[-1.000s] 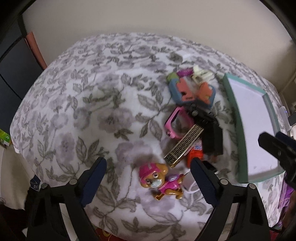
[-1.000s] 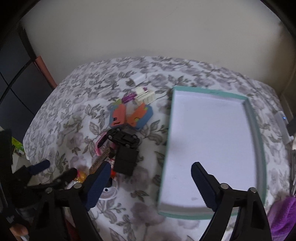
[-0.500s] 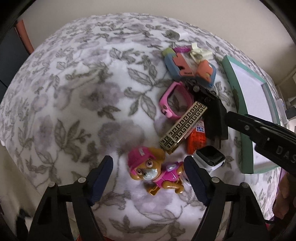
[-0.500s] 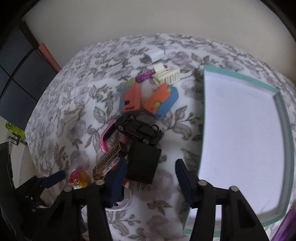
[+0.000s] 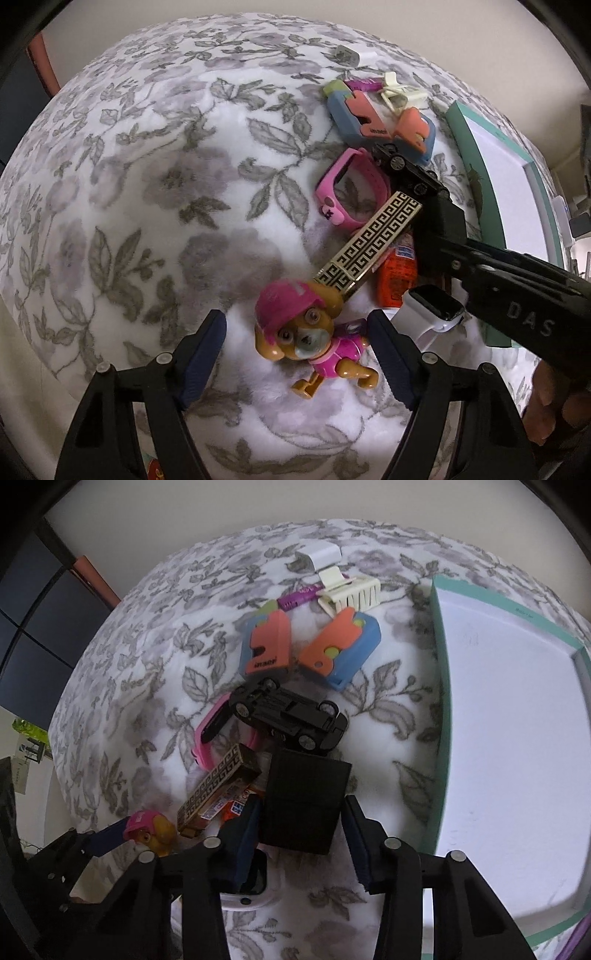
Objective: Organize rigid objects
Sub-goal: 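Grasp the pink-helmeted puppy figure with left tool while right tool grasps black charger, then carry the puppy figure and black charger over the teal-rimmed tray with both tools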
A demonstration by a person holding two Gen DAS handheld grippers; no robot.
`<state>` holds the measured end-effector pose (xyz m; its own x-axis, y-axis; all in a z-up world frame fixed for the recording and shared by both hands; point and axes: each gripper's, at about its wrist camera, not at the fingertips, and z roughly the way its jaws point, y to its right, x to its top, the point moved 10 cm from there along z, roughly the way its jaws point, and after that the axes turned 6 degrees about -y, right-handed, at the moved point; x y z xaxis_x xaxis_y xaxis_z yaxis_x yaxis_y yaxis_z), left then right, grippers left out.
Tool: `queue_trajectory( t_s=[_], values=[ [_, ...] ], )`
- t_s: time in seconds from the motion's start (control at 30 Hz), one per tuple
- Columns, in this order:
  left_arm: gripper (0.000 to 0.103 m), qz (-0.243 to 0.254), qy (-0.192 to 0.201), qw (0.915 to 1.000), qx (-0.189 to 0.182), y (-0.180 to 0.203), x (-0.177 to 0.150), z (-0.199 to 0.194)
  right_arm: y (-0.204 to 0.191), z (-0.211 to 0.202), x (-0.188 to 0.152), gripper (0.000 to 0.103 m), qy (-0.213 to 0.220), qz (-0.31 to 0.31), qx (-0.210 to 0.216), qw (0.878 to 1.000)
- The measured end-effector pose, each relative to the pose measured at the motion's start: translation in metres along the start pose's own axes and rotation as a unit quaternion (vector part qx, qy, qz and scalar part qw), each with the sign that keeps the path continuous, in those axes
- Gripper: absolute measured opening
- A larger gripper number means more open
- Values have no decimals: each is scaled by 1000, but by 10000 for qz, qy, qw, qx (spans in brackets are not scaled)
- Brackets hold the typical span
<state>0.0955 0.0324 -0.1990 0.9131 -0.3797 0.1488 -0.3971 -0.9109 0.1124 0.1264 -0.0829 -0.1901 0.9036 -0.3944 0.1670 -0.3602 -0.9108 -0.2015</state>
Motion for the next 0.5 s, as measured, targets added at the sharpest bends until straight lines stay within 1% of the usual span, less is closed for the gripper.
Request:
queue_trajectory(
  t_s=[0.1,0.17,0.27,0.4,0.5],
  values=[
    [77,4,4,10000,-38,6,1,3,1,0,-1,45,-12,54,62,10000],
    [68,29,8,9999,-164,10,2,2,1,0,-2,45,-11,78,88,9999],
    [63,100,29,9998,-178,15,1,1,1,-1,-5,45,-25,104,104,9999],
    [61,109,39,9998,-183,20,2,1,2,-4,-9,45,-43,146,149,9998],
    [61,48,13,9998,-209,18,0,0,5,-7,-12,44,-40,164,83,9998]
  ],
)
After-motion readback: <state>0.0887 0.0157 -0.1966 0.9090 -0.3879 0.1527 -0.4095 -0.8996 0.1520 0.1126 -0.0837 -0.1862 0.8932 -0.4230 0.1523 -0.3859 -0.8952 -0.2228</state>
